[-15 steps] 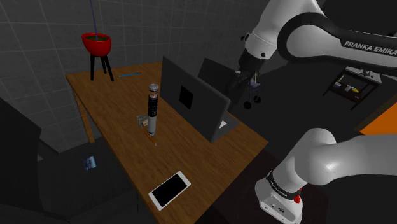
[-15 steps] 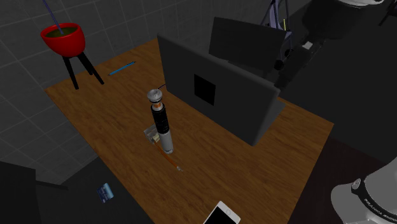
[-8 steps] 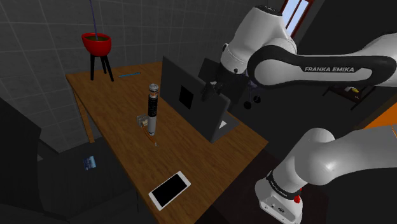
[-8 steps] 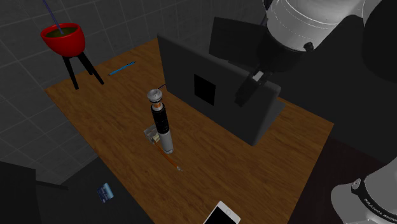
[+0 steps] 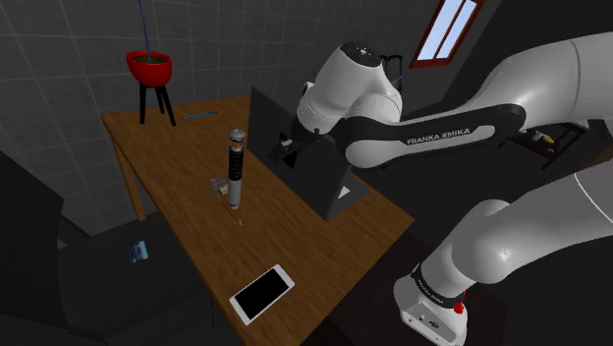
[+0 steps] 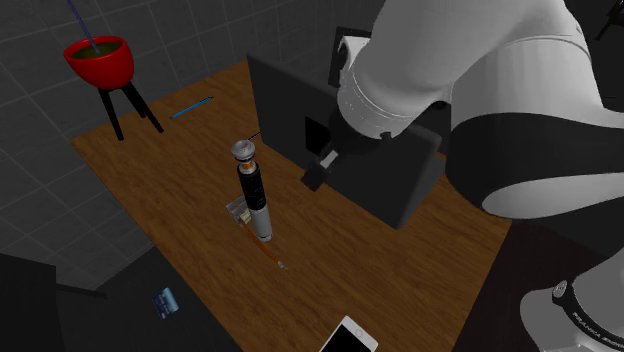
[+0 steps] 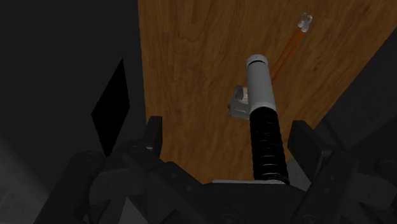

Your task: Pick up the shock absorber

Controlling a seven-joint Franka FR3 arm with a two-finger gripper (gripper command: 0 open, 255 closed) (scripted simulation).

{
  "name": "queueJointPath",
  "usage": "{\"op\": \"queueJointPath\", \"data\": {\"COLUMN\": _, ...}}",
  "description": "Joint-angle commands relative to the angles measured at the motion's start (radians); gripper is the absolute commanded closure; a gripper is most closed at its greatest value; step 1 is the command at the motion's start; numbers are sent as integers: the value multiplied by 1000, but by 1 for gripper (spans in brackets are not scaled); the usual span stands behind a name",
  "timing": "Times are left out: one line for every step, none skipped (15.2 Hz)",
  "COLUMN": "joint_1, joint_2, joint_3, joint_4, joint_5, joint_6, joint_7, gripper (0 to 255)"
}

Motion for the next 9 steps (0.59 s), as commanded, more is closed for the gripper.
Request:
{"op": "queueJointPath", "data": {"joint_1": -44, "joint_2": 78, "joint_3": 50, "joint_4": 29, "joint_5": -88, "joint_6": 73, "joint_7": 70, "gripper": 0}}
{"op": "queueJointPath", "data": {"joint_1": -68, "joint_2": 118, "joint_3": 78, "joint_4": 48, "joint_5": -143, "joint_6": 99, "joint_7": 116, "gripper": 0}}
{"op": "queueJointPath", "data": {"joint_1": -94, "joint_2": 158, "joint_3": 109, "joint_4": 70, "joint_5": -205, "joint_6": 122, "joint_7": 166, "gripper": 0}}
{"op": "queueJointPath", "data": {"joint_1": -118, "joint_2": 201, "joint_3": 136, "joint_4": 95, "joint_5": -276, "joint_6": 140, "joint_7": 223, "gripper": 0}}
{"op": "queueJointPath", "data": {"joint_1": -139, "joint_2": 246, "joint_3": 161, "joint_4": 122, "joint_5": -356, "joint_6": 152, "joint_7": 285, "gripper": 0}}
{"op": "queueJointPath", "data": {"joint_1": -154, "joint_2": 292, "joint_3": 181, "joint_4": 153, "joint_5": -441, "joint_6": 158, "joint_7": 351, "gripper": 0}}
{"op": "queueJointPath", "data": {"joint_1": -163, "joint_2": 341, "joint_3": 195, "joint_4": 187, "joint_5": -529, "joint_6": 157, "joint_7": 417, "gripper": 0}}
{"op": "queueJointPath", "data": {"joint_1": -162, "joint_2": 389, "joint_3": 201, "joint_4": 222, "joint_5": -616, "joint_6": 152, "joint_7": 481, "gripper": 0}}
{"op": "queueJointPath", "data": {"joint_1": -152, "joint_2": 438, "joint_3": 200, "joint_4": 260, "joint_5": -697, "joint_6": 143, "joint_7": 540, "gripper": 0}}
